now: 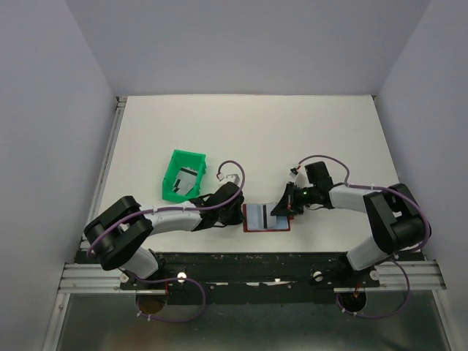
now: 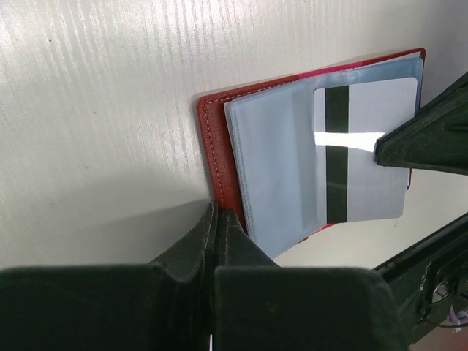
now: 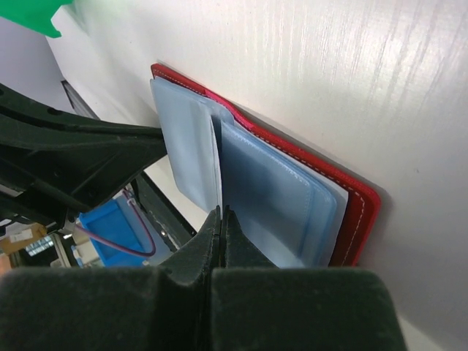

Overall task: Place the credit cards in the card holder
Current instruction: Insert the credit card into the card holder.

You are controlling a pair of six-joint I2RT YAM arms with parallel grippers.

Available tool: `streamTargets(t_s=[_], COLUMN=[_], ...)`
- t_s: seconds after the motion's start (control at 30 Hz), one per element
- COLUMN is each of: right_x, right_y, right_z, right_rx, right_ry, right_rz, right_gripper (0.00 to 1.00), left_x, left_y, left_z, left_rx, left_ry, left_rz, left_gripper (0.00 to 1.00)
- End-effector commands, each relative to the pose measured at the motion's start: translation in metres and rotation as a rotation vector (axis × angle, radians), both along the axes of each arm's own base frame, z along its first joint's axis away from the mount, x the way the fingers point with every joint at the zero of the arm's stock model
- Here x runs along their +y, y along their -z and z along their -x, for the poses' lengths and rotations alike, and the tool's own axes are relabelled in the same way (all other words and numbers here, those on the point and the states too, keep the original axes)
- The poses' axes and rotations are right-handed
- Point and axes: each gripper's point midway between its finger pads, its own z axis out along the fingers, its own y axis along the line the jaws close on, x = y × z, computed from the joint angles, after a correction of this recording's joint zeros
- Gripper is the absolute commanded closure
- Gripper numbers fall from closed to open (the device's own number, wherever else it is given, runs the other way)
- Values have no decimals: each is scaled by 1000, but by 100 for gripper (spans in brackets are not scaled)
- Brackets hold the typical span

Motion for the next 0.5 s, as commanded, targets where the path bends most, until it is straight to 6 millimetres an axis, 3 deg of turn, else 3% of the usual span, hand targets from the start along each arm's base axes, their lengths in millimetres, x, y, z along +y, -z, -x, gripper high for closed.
streamTargets(t_s=[0.0, 0.17, 0.47], right_x=[-9, -12, -10], right_y=[2, -1, 11], right_z=[8, 9, 15], right_rx=[-4, -6, 35], right_ry=[27, 37, 28], right_rz=[56, 72, 55], right_gripper=[100, 100, 100], left_x=[11, 12, 12], left_y=[17, 19, 20], left_z=[8, 9, 9], left_rx=[36, 39, 43], left_ry=[12, 12, 16], left_rz=[-50, -55, -56], left_gripper=[100, 100, 100])
